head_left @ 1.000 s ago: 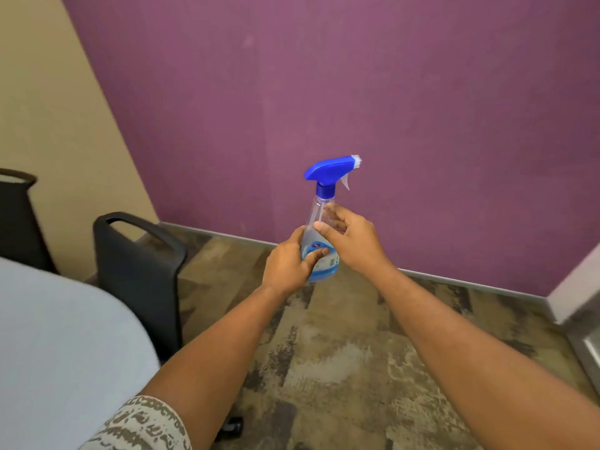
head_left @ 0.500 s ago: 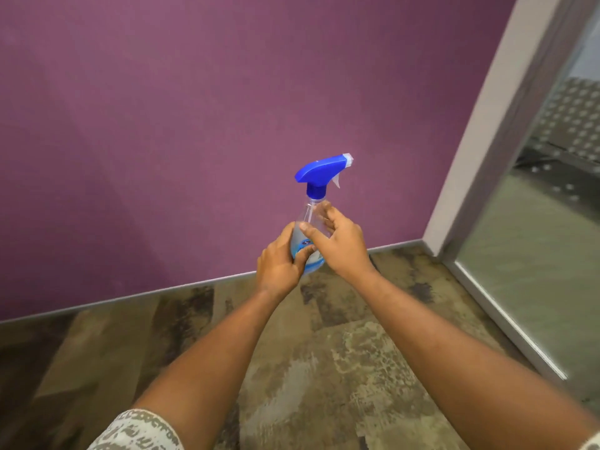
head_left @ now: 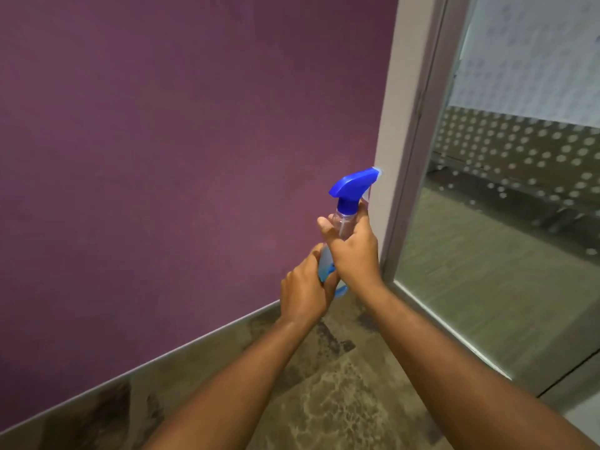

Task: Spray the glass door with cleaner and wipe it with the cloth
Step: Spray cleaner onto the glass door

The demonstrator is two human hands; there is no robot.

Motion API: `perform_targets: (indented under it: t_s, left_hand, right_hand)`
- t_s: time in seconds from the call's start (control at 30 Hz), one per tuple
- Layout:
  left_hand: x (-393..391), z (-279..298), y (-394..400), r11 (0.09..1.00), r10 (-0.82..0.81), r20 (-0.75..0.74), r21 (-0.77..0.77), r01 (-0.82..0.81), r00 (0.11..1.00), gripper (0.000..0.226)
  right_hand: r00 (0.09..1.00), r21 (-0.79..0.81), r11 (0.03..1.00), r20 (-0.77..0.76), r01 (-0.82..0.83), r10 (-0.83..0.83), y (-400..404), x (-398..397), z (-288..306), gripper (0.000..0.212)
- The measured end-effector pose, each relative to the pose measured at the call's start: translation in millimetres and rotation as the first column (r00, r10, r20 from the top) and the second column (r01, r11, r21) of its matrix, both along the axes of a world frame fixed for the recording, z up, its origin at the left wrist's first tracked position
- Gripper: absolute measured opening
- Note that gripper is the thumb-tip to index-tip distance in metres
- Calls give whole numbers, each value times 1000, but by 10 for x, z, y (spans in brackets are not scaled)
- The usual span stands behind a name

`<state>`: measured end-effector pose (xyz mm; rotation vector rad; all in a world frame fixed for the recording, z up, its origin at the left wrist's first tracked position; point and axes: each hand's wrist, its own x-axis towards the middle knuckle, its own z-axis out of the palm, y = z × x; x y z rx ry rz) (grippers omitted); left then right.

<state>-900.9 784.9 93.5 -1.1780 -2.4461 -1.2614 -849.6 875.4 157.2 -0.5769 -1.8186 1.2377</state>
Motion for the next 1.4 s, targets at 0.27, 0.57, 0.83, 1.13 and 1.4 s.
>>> perform_targets:
  t_s: [0.27, 0.57, 0.83, 1.13, 1.4]
  left_hand:
    - [-316, 47, 1405, 914, -393, 384, 68, 399, 835, 67]
    - [-557, 136, 2773, 792, -589, 482, 188, 580, 648, 42]
    - [-851, 303, 3981, 760, -647, 427, 293, 580, 632, 60]
    - [-1164, 474, 5172, 670, -742, 209, 200, 715, 637, 39]
    - [-1017, 716, 6080, 485, -874, 124, 203, 850, 469, 68]
  right_hand:
    - [991, 23, 991, -11, 132, -132, 1313, -84, 93, 17]
    - [971, -62, 970, -5, 237, -238, 2451, -104, 203, 41]
    - [906, 19, 906, -18, 423, -423, 3477, -413, 378, 93]
    - [791, 57, 791, -118, 610, -601, 4516, -885, 622, 35]
    - [662, 137, 649, -207, 749, -720, 5296, -744, 873, 48]
